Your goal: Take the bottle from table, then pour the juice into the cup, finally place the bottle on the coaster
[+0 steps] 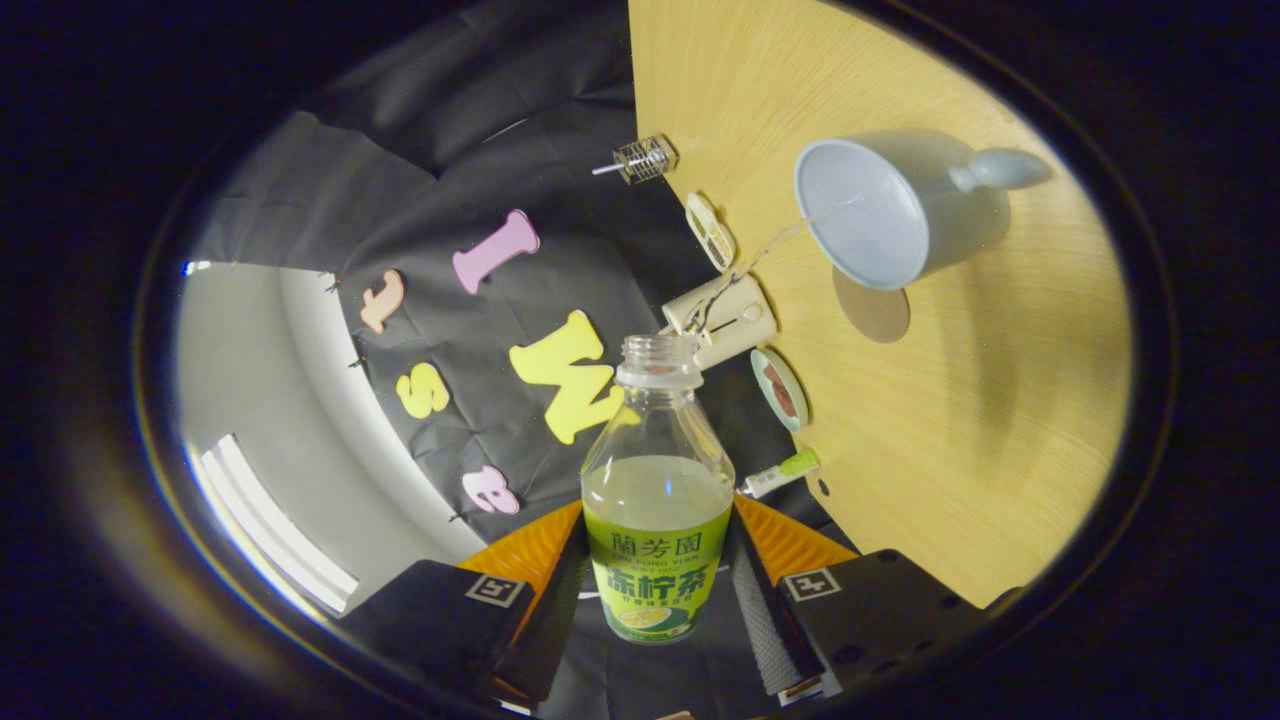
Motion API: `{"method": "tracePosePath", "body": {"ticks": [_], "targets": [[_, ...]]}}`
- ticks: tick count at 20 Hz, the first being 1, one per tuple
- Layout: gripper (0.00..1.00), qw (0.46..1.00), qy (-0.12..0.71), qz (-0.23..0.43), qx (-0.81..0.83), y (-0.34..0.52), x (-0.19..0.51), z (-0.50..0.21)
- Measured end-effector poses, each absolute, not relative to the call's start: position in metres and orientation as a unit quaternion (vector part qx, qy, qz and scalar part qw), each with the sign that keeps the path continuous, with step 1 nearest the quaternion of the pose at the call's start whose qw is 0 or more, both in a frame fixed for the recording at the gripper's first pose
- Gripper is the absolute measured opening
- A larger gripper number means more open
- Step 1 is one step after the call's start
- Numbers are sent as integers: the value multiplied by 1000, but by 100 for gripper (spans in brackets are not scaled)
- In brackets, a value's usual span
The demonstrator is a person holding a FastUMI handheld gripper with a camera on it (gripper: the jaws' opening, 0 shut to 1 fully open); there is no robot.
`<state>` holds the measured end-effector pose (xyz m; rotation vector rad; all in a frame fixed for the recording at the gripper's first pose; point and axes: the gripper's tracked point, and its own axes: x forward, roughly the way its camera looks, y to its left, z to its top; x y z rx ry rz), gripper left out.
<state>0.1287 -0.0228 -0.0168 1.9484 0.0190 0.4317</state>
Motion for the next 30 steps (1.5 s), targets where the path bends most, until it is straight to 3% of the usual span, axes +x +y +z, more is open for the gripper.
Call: {"method": "tracePosePath", "body": {"ticks": [30], "targets": [[79, 431, -8, 208, 878, -54, 120, 33]]}}
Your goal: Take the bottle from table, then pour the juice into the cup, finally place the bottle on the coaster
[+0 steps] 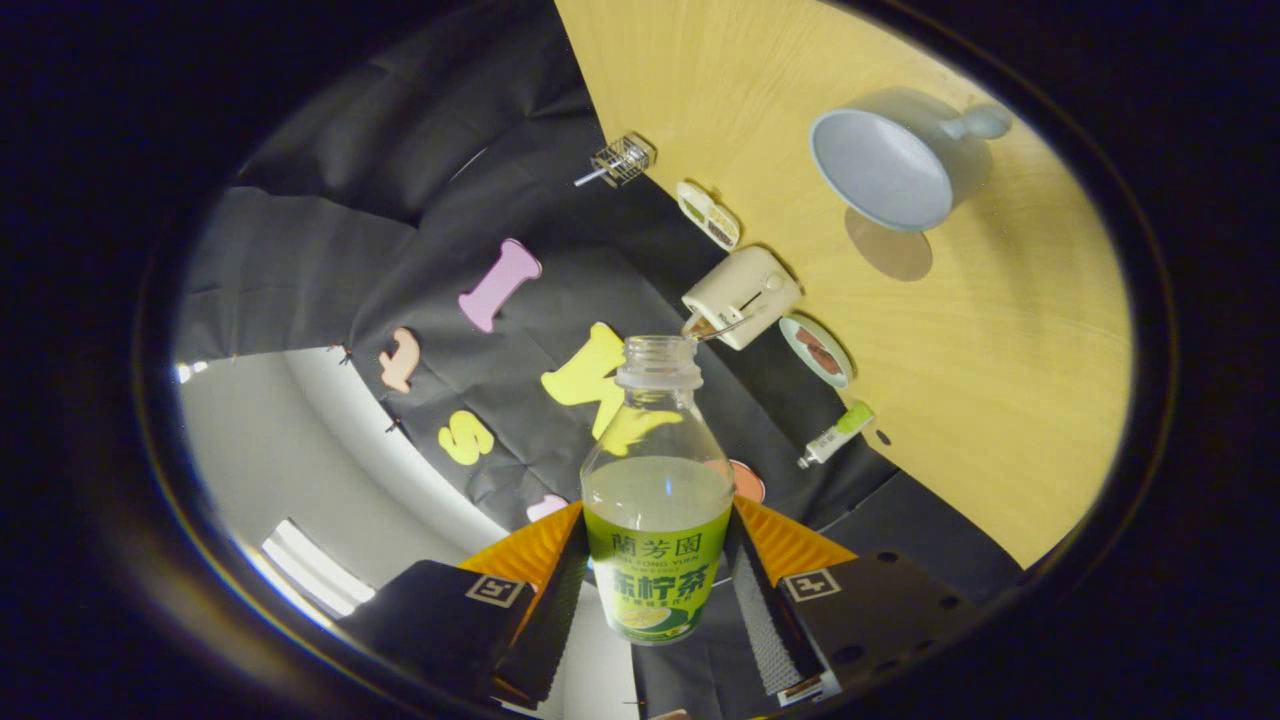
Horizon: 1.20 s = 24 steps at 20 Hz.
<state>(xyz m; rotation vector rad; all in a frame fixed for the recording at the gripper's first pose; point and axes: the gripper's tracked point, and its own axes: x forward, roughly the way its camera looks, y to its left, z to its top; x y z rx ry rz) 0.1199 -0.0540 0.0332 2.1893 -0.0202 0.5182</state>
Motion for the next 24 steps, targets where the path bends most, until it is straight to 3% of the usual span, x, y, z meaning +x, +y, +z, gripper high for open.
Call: {"method": "tracePosePath", "body": {"ticks": [5, 11, 24], "targets": [[78, 470, 1, 198, 860, -50, 123, 28], [79, 636, 12, 156, 756, -48, 130, 15], [79, 917, 47, 62, 391, -99, 118, 37]]}}
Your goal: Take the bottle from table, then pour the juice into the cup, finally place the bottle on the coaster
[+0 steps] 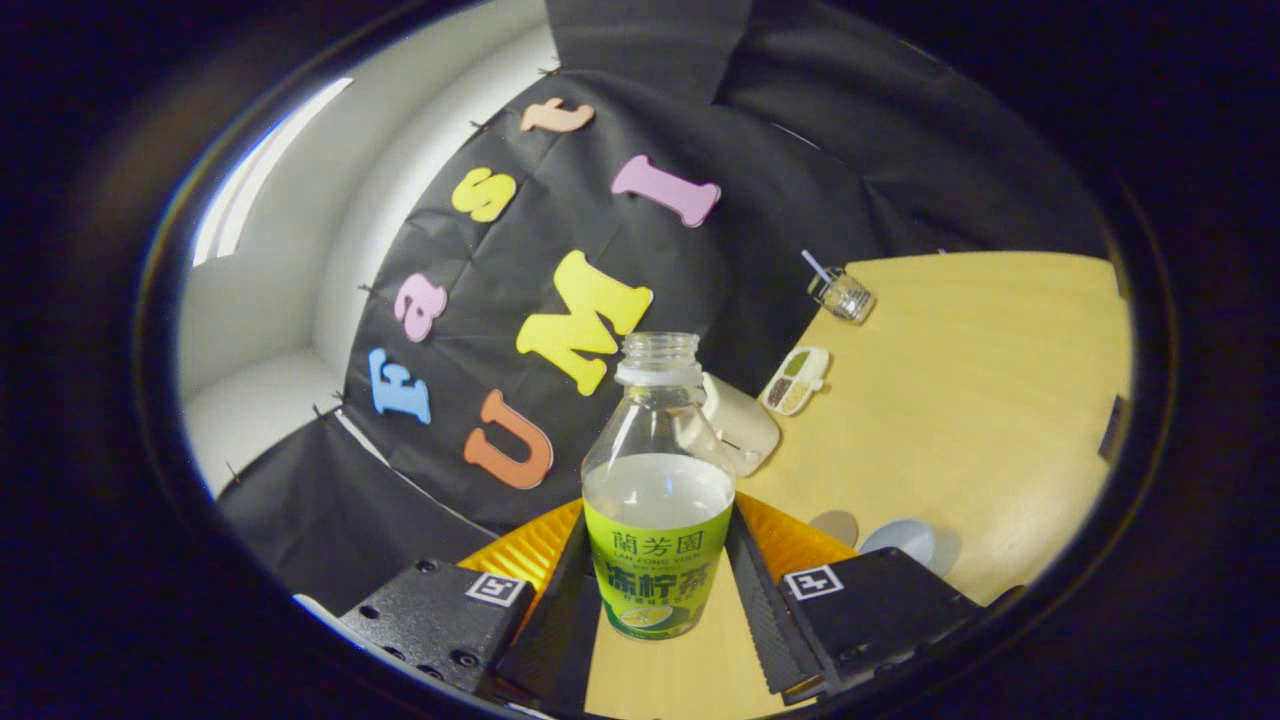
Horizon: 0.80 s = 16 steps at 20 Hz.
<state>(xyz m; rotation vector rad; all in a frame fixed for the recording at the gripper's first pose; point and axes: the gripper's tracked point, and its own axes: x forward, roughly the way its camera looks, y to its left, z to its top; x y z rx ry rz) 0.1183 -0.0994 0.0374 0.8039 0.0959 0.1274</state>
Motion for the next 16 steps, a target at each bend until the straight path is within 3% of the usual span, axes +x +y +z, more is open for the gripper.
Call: {"method": "tracePosePath", "body": {"ticks": [5, 16], "targets": [[79, 970, 50, 27, 236, -107, 109, 68], [80, 993, 5, -28, 114, -110, 114, 91]]}}
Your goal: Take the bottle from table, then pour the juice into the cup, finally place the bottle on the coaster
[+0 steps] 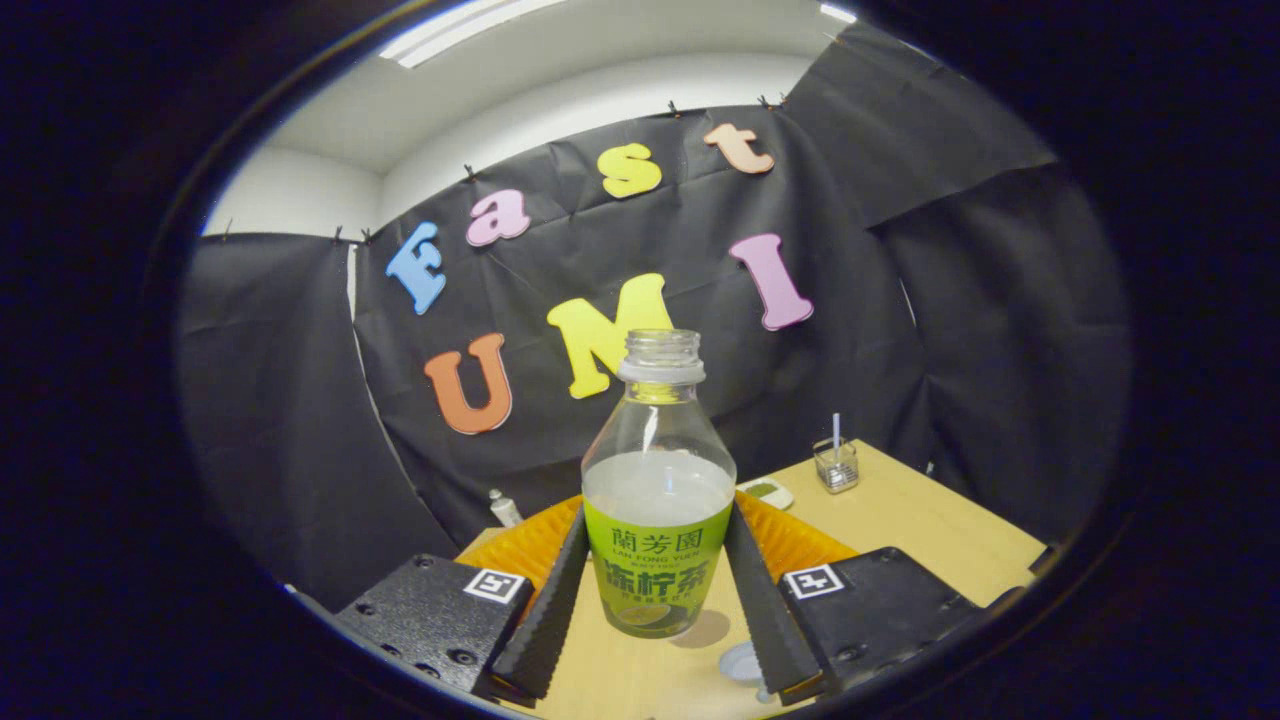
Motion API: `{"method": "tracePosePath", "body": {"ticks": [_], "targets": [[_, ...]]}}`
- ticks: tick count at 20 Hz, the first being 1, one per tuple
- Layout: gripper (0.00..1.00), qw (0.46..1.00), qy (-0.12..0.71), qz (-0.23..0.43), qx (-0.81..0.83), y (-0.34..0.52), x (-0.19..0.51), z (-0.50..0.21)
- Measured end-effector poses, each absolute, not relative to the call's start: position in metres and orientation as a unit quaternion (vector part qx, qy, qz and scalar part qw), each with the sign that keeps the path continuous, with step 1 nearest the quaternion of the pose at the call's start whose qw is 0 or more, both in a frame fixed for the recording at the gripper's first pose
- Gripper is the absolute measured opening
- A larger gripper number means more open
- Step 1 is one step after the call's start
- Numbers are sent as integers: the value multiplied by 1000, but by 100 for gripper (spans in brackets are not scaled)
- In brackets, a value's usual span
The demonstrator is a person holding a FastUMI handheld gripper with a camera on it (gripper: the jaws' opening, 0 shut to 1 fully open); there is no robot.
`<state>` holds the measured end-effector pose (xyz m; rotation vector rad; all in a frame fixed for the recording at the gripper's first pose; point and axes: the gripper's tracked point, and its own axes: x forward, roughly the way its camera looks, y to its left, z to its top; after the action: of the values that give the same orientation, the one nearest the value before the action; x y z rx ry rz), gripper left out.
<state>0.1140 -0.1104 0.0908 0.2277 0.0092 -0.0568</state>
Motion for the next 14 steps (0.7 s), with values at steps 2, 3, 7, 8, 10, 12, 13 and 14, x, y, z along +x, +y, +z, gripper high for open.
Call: {"method": "tracePosePath", "body": {"ticks": [2, 3, 7, 8, 10, 12, 13, 14], "targets": [[80, 995, 5, -38, 90, -104, 120, 87], [80, 996, 7, -43, 82, -101, 124, 84], [80, 997, 36, -53, 47, -88, 148, 55], [80, 997, 40, -60, 34, -87, 156, 47], [80, 996, 51, -73, 16, -82, 171, 26], [80, 994, 63, -85, 2, -77, 188, 2], [80, 993, 73, -89, -7, -75, 198, -11], [80, 992, 80, -94, -14, -73, 206, -21]]}}
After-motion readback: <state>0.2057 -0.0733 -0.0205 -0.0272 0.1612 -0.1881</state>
